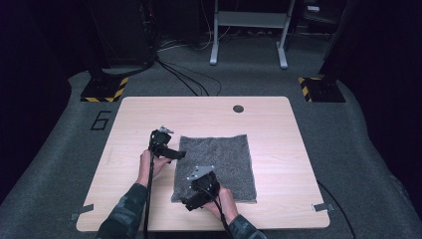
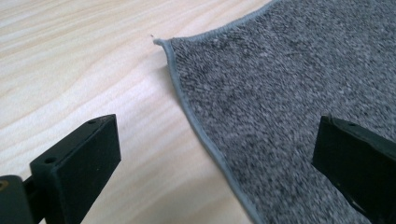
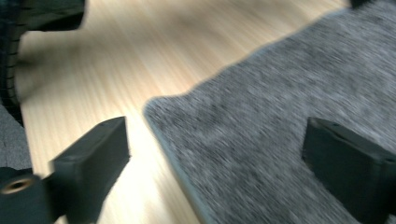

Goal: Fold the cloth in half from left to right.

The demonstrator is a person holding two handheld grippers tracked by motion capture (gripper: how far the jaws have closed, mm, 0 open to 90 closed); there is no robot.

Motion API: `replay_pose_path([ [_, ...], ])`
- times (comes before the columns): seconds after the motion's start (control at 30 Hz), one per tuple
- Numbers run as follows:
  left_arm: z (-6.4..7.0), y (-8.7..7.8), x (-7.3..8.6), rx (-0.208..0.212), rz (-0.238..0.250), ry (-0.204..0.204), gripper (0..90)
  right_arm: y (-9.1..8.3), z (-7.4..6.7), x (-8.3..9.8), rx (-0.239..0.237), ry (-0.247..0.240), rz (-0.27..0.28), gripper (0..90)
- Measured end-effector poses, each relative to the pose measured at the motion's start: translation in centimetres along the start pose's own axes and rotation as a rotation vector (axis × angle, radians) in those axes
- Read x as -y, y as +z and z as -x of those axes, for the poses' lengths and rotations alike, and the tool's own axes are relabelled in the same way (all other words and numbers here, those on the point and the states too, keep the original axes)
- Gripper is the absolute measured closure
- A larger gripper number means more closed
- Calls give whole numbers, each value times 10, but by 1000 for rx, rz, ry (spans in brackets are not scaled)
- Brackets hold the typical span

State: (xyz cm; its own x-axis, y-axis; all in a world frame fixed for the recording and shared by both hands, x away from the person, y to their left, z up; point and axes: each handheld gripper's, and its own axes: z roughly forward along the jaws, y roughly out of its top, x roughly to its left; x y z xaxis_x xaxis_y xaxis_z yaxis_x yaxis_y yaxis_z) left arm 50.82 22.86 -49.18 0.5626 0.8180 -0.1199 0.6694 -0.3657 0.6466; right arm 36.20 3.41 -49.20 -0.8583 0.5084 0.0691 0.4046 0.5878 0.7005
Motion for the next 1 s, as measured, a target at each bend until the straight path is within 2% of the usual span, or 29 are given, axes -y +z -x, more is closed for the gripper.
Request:
replay_pose_path([
  [0.03, -1, 2, -2, 2, -1, -1, 26, 4, -4, -2, 2, -15, 9, 153],
  [0.07, -2, 3, -3, -10, -6, 8, 40, 6, -8, -4, 1, -25, -2, 210],
  [0.1, -3, 6, -5, -3, -11, 1, 50, 10, -12, -6, 2, -34, 9, 269],
  [0.13, -4, 8, -6, -8, -6, -2, 58, 13, -16, -7, 5, -49, -12, 321],
  [0.23, -8, 13, -11, -10, -7, -7, 92, 21, -26, -11, -5, -76, -23, 426],
  [0.3, -9, 15, -14, -25, -13, 9, 131, 27, -31, -13, 6, -83, -18, 492],
  [0.37, -10, 19, -16, -24, -14, -3, 149, 30, -32, -14, -4, -100, -28, 556],
  [0.4, -11, 20, -17, -26, -13, -3, 160, 31, -33, -14, -8, -91, -36, 584],
  [0.47, -12, 24, -20, -28, -8, -7, 189, 33, -33, -15, -1, -94, -43, 620],
  [0.5, -12, 24, -21, -31, -14, 0, 201, 35, -34, -15, 6, -100, -25, 632],
  [0.6, -11, 28, -22, -43, -4, 11, 248, 36, -33, -15, -3, -106, -42, 666],
  [0.77, -11, 32, -25, -58, -4, 30, 338, 39, -35, -13, 5, -103, -49, 681],
  [0.8, -11, 34, -25, -58, -3, 28, 353, 40, -35, -13, 10, -106, -50, 684],
  [0.83, -11, 35, -26, -62, -2, 31, 365, 40, -35, -13, 2, -111, -76, 689],
  [0.87, -11, 36, -26, -69, 0, 28, 389, 42, -36, -12, 7, -110, -58, 694],
  [0.93, -11, 38, -28, -74, 3, 24, 422, 42, -36, -12, 5, -116, -89, 703],
  [1.0, -12, 39, -30, -78, -2, 19, 459, 43, -36, -11, 11, -113, -66, 719],
])
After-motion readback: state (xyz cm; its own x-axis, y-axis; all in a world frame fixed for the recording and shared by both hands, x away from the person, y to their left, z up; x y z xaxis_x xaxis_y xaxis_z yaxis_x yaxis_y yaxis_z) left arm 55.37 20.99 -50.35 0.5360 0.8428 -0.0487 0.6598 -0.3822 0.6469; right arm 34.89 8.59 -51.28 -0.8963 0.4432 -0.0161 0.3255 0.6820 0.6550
